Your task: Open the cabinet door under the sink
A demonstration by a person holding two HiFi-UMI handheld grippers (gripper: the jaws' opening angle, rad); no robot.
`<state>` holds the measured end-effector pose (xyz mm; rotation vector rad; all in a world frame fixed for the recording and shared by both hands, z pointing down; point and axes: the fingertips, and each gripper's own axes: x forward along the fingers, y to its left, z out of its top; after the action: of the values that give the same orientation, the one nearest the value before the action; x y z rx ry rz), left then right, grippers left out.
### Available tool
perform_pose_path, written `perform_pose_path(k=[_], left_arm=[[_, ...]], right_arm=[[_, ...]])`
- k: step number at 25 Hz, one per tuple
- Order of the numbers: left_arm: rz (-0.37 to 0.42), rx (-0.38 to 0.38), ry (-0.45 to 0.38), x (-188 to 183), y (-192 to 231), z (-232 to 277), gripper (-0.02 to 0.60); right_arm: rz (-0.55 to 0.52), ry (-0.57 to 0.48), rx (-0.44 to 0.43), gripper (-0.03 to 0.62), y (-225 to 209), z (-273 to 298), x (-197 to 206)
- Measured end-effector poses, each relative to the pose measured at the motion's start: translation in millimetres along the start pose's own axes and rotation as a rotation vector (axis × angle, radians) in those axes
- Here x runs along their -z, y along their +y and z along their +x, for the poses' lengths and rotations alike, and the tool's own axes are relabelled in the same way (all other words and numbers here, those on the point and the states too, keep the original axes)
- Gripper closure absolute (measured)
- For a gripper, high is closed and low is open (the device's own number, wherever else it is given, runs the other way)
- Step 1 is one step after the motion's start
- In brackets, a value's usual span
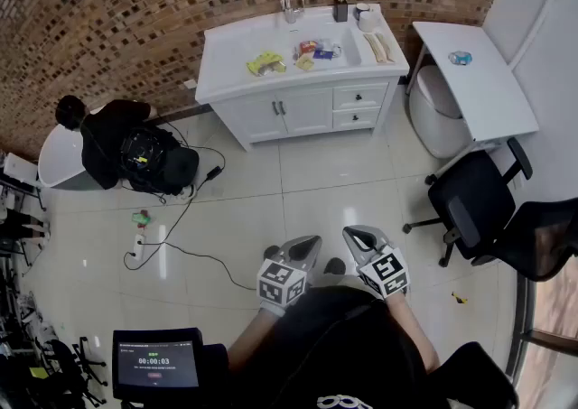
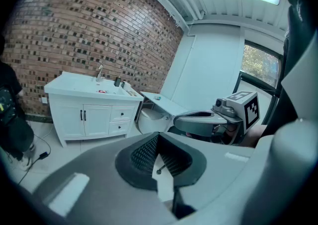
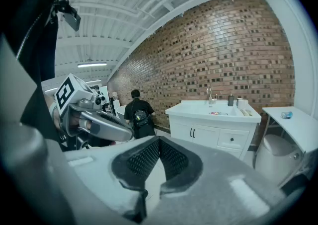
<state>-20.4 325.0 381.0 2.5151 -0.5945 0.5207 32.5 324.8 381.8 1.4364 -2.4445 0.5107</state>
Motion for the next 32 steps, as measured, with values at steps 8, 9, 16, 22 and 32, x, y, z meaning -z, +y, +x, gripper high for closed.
perform_pose_path(k=[8, 9, 16, 22, 32], left_arm=[[-0.011, 0.005, 0.047, 15, -10, 6, 0.567], [-0.014, 0.008, 0.057, 17, -8, 5, 0.567], [-0.040, 0.057, 0.093, -10, 50, 28, 0.566], [-0.050, 0.084, 0.085, -39, 113, 47, 0.566], [-0.131, -0.026, 0.019, -78, 274, 36, 0.568]], right_arm=[[0.067, 0.024, 0.066, 0.603, -30, -19, 25], [0.073, 0.031, 0.073, 0.603, -32, -18, 27], [0.088, 0.063, 0.119, 0.603, -65, 37, -2], [0.057, 0.086, 0.111, 0.603, -77, 102, -37], [-0.032, 0.122, -0.009, 0.603, -46, 246, -99]])
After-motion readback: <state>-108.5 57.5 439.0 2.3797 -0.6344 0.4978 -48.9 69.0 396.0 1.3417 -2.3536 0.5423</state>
